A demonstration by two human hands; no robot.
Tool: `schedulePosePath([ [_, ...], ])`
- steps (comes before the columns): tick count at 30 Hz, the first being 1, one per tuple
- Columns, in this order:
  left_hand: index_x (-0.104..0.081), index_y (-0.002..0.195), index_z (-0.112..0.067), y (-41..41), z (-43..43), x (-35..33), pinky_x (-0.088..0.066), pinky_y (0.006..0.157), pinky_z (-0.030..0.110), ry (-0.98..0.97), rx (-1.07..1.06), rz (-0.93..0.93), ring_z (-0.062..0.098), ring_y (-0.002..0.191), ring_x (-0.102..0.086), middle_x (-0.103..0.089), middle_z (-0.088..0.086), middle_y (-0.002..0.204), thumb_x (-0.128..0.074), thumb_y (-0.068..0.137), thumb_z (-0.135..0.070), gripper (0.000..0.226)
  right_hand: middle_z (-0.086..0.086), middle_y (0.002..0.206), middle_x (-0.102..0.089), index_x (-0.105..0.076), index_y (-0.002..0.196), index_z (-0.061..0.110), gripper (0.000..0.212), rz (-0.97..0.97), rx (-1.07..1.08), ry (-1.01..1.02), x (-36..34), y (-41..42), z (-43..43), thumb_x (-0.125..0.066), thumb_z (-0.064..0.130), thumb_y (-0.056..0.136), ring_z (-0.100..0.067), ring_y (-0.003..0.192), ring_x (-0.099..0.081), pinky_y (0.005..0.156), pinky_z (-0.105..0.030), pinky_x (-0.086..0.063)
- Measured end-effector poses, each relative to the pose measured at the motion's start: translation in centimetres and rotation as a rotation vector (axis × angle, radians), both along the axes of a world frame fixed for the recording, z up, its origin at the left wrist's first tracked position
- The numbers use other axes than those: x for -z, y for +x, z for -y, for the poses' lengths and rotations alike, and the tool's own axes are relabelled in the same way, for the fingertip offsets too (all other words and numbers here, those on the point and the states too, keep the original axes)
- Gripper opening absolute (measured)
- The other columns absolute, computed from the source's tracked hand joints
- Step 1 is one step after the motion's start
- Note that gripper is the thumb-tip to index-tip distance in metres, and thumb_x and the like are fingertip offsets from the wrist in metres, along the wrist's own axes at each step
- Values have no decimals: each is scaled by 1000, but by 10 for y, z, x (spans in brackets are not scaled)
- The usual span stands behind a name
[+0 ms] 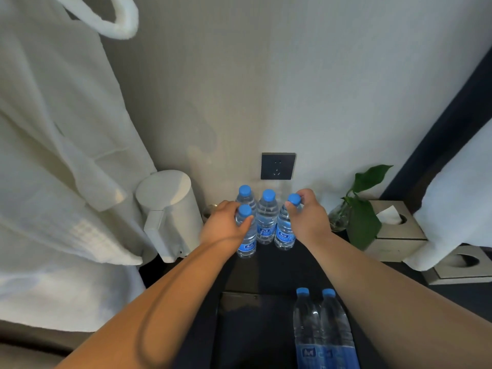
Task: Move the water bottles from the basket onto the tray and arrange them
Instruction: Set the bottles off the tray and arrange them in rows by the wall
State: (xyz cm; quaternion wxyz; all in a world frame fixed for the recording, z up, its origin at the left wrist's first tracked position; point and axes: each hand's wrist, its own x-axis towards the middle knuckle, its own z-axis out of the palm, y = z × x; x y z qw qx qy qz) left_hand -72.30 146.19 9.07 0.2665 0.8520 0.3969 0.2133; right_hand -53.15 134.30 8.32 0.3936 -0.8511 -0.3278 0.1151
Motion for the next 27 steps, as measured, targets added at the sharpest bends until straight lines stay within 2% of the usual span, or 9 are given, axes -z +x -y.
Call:
schedulePosePath([
  [4, -60, 114, -29, -5, 4, 10, -53, 84, 36, -77, -59, -62, 14, 97, -60, -59, -10, 109, -67, 89, -56, 38, 7, 101, -66, -48, 123, 28, 34, -92, -13, -13, 12, -4, 13, -67, 40, 98, -8, 78, -61, 61, -30, -44],
  [7, -56, 109, -32, -14, 14, 23, -52, 83, 34, -171, -94, -100, 14, 97, -61, -58, -12, 107, -67, 87, -60, 37, 1, 120, -68, -46, 137, 25, 47, -140, -37, -92, 28, -5, 33, -68, 38, 97, -2, 83, -61, 60, -23, -44],
  [10, -60, 110, -23, -23, 29, 37, -52, 81, 32, -170, -110, -195, 14, 97, -63, -60, -9, 106, -64, 91, -59, 41, -7, 138, -62, -47, 146, 19, 56, -151, -14, -250, 50, -5, 60, -68, 40, 98, -21, 109, -65, 81, -29, -45],
  [12, -62, 100, -24, -28, 42, 44, -55, 81, 35, -169, -81, -264, 14, 91, -65, -66, -8, 98, -63, 93, -57, 34, -6, 133, -65, -55, 139, 19, 46, -153, 4, -367, 65, -4, 83, -65, 41, 99, -22, 108, -64, 82, -29, -43],
  [14, -63, 92, -26, -29, 57, 51, -56, 83, 38, -210, -26, -324, 16, 88, -66, -69, -7, 91, -62, 93, -56, 30, -4, 122, -69, -61, 130, 20, 37, -170, 14, -465, 80, -1, 108, -63, 41, 100, -19, 96, -61, 79, -29, -44],
  [17, -65, 90, -28, -24, 82, 61, -56, 84, 36, -285, 63, -378, 14, 88, -67, -70, -8, 88, -62, 93, -57, 29, -2, 103, -71, -65, 114, 21, 25, -191, 51, -599, 94, 0, 142, -61, 42, 100, -17, 86, -61, 75, -31, -47],
  [21, -68, 89, -24, -8, 124, 78, -56, 83, 35, -375, 174, -409, 15, 87, -67, -70, -7, 87, -63, 91, -61, 37, 3, 86, -66, -62, 102, 25, 30, -233, 65, -681, 105, -9, 165, -57, 55, 98, -11, 74, -62, 56, -30, -42],
  [24, -66, 76, -18, 6, 154, 87, -55, 70, 35, -405, 238, -476, 19, 76, -68, -68, -3, 74, -58, 88, -68, 53, 3, 83, -66, -61, 99, 26, 37, -197, 39, -715, 109, -16, 169, -55, 62, 94, -13, 73, -64, 57, -32, -48],
  [27, -59, 68, -16, 17, 175, 95, -41, 54, 31, -432, 210, -521, 19, 63, -63, -63, -1, 64, -52, 83, -73, 58, 4, 85, -65, -62, 103, 27, 42, -158, 18, -762, 111, -20, 165, -56, 67, 90, -12, 75, -64, 62, -34, -53],
])
